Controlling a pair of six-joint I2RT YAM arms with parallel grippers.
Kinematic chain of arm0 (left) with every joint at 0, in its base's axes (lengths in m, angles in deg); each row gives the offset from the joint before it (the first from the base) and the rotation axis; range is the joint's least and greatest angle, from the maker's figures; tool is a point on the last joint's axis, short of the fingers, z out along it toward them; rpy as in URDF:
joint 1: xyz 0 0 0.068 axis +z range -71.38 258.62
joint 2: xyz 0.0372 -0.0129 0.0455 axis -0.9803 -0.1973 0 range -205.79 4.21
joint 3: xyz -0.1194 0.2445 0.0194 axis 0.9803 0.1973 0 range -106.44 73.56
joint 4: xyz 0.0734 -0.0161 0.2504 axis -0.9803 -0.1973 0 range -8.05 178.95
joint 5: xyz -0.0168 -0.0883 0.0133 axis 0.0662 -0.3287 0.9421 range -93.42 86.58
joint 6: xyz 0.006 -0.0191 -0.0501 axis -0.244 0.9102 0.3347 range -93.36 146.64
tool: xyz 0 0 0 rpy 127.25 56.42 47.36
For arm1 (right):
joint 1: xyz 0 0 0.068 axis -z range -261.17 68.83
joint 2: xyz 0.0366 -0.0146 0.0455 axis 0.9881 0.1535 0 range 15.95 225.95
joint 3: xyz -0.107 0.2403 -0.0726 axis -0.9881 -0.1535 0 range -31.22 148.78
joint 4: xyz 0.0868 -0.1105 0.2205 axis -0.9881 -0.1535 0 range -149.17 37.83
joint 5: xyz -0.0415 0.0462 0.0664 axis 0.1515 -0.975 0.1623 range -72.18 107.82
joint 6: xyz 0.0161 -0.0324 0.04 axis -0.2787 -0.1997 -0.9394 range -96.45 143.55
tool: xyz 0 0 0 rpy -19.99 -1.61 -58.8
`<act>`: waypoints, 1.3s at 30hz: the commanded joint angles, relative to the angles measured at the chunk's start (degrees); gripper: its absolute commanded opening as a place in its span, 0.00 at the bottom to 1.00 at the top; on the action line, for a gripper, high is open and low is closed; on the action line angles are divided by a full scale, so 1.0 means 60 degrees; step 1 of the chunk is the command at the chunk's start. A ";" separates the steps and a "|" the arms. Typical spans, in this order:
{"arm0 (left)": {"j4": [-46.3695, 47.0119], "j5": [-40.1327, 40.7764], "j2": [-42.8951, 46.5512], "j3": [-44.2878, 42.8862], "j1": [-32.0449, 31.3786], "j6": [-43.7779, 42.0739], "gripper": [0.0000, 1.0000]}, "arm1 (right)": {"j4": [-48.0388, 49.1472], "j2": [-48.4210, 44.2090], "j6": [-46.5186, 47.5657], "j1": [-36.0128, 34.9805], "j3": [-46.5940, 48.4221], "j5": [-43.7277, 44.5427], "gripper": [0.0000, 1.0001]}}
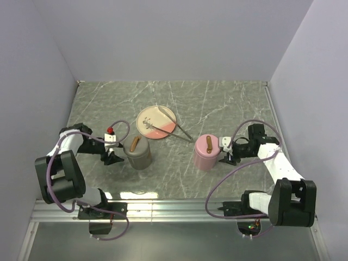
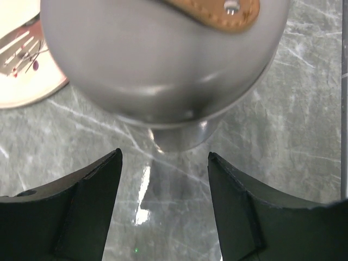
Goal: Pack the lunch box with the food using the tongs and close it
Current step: Move the packing box to the center of the board.
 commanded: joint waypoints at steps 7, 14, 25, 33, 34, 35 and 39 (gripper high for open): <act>0.0665 -0.0791 0.0130 -0.0125 -0.0883 0.0422 0.67 | 0.1313 0.0183 -0.1429 -0.0537 0.0282 -0.0171 0.54; 0.1454 -0.0908 0.0262 -0.0037 -0.1630 0.1489 0.65 | 0.2105 0.0109 -0.2542 -0.1386 0.0209 -0.0215 0.54; 0.3271 -0.0850 0.0687 0.0519 -0.3136 0.3834 0.59 | 0.4433 0.0094 -0.5911 -0.2689 -0.0041 0.0267 0.54; 0.5498 -0.0762 0.1039 0.1017 -0.3989 0.6192 0.58 | 0.4773 0.0080 -0.6573 -0.3421 -0.0128 0.0385 0.54; 0.5645 -0.0777 0.0981 0.1017 -0.4048 0.6557 0.58 | 0.4787 0.0065 -0.6601 -0.3510 -0.0158 0.0386 0.54; 0.5864 -0.0762 0.0937 0.1003 -0.4077 0.6706 0.58 | 0.4787 0.0050 -0.6631 -0.3554 -0.0172 0.0400 0.54; 0.6407 -0.0631 0.0819 0.0988 -0.4209 0.7351 0.58 | 0.4699 0.0006 -0.6499 -0.3686 -0.0246 0.0400 0.54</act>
